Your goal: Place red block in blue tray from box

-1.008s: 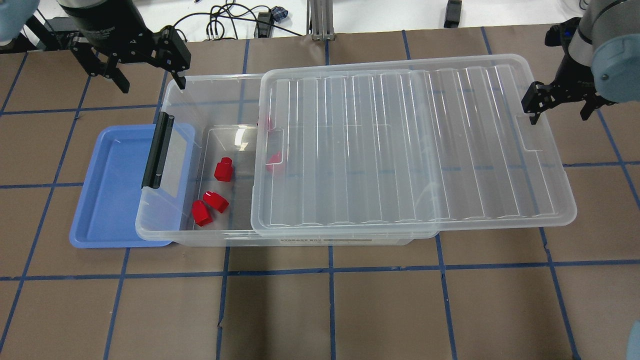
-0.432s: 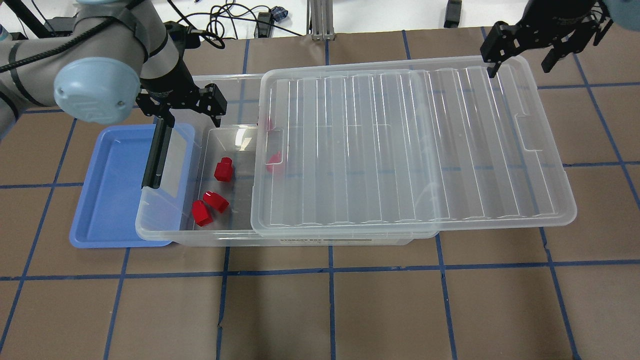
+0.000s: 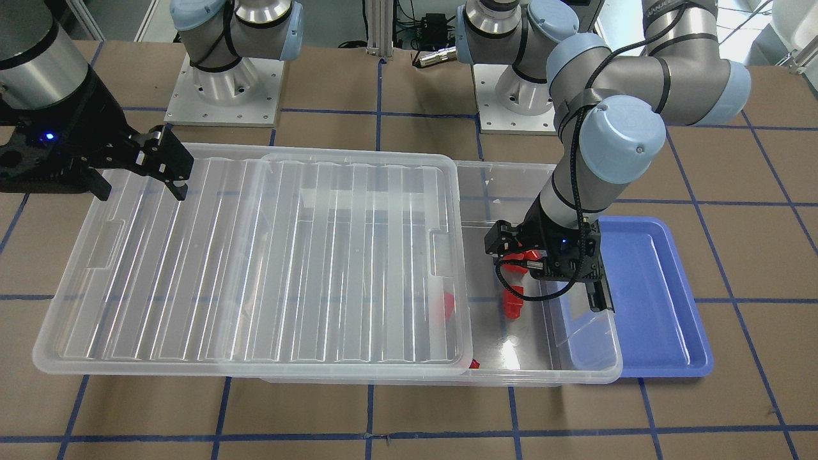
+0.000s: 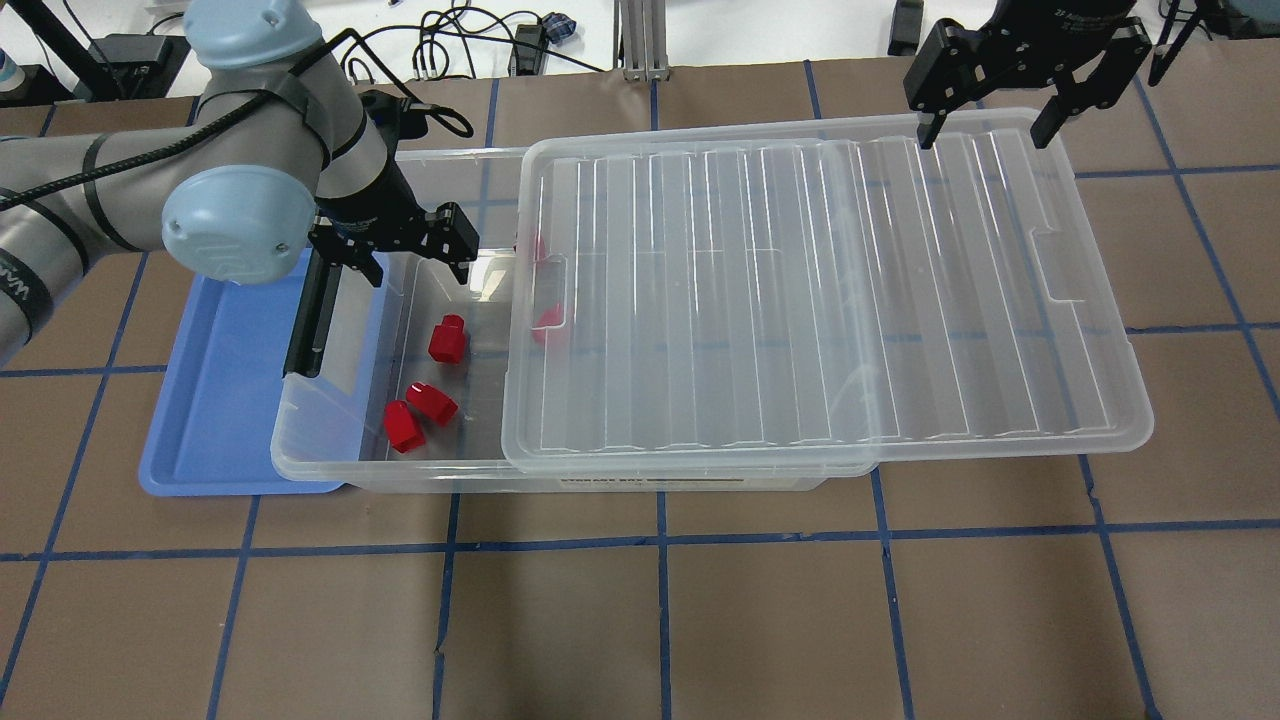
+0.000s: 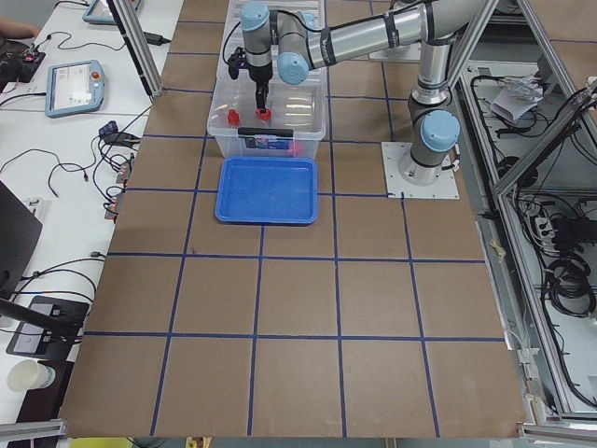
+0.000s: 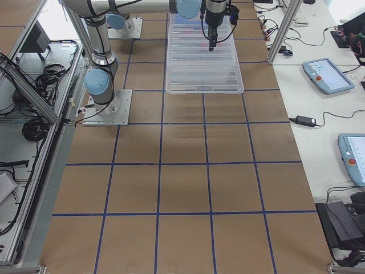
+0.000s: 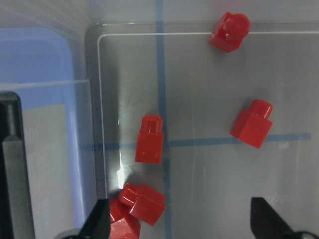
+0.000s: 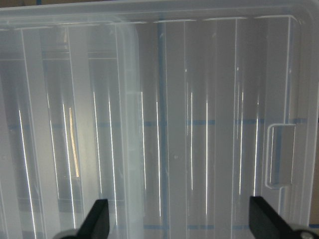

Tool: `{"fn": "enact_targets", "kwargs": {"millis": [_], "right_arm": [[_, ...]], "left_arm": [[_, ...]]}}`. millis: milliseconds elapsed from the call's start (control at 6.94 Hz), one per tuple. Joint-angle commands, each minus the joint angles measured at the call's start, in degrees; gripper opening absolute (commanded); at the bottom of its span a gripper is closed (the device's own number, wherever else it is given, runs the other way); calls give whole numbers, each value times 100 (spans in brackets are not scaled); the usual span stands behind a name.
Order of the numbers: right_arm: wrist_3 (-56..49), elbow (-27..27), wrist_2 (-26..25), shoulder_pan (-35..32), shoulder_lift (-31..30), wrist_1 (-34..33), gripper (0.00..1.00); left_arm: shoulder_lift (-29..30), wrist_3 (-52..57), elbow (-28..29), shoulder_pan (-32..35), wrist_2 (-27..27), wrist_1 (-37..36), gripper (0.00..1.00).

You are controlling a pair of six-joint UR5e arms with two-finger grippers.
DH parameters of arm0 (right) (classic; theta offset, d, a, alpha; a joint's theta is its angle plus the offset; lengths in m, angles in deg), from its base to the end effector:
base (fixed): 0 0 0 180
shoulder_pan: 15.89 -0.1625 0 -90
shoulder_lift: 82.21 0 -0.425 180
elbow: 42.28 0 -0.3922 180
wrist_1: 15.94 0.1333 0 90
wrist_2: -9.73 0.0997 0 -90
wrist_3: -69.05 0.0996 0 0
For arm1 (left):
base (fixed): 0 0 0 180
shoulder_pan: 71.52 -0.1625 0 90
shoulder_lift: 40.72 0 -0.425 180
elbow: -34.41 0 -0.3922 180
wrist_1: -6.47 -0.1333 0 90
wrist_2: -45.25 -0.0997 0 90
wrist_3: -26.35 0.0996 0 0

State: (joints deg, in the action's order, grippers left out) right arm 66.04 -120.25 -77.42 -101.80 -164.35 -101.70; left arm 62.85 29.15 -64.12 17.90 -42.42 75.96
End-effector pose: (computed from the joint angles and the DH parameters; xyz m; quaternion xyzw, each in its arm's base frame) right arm 0.0988 -0.5573 0.5124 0.0094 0.9996 -0.0009 0.0249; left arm -0.1317 -0.5614 0.3258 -0.0191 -0.9995 -0.0133 0.0207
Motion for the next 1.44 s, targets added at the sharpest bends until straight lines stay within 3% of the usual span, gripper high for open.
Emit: {"fn": "enact_targets", "kwargs": {"millis": [0, 432, 1296], "right_arm": [[28, 19, 14, -14, 6, 7, 100], [-7, 10, -4, -14, 6, 16, 100], [-16, 19, 5, 12, 6, 33, 100]], "left_arm": [[128, 342, -384, -29, 22, -583, 100], [146, 274, -789, -99, 31, -1076, 100], [523, -363, -940, -187, -65, -1490, 98]]}}
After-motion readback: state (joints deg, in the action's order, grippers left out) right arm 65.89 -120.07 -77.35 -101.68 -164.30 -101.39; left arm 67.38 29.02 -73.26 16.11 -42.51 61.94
